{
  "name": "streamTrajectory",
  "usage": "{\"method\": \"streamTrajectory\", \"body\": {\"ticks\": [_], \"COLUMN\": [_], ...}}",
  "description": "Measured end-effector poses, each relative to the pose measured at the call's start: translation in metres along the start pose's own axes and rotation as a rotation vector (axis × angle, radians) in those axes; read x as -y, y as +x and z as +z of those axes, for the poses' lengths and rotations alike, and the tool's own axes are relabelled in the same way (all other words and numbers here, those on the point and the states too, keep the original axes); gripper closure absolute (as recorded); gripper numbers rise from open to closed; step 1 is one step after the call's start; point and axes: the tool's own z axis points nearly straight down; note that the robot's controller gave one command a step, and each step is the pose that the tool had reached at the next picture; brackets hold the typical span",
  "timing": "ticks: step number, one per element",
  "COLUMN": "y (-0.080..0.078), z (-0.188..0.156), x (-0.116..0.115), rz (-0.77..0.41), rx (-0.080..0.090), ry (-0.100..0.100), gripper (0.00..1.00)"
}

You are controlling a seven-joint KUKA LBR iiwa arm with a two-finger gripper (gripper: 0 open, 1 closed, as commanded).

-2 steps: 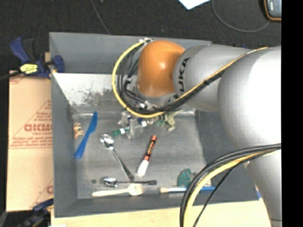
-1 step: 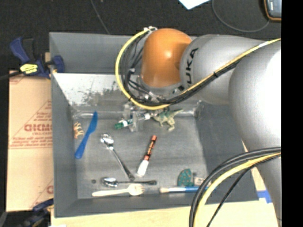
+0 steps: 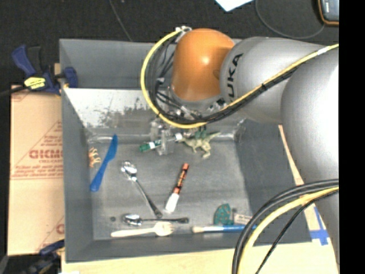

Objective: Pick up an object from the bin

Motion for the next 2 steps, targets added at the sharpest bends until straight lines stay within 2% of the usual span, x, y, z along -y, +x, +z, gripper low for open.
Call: {"method": "streamTrajectory", "body": {"ticks": [2], "y": [-0.0006], "z": [-0.0124], "x": [0.0006], "rz": [0.002], "rx": [0.004], "ry": [0.0], "gripper": [1.0]}}
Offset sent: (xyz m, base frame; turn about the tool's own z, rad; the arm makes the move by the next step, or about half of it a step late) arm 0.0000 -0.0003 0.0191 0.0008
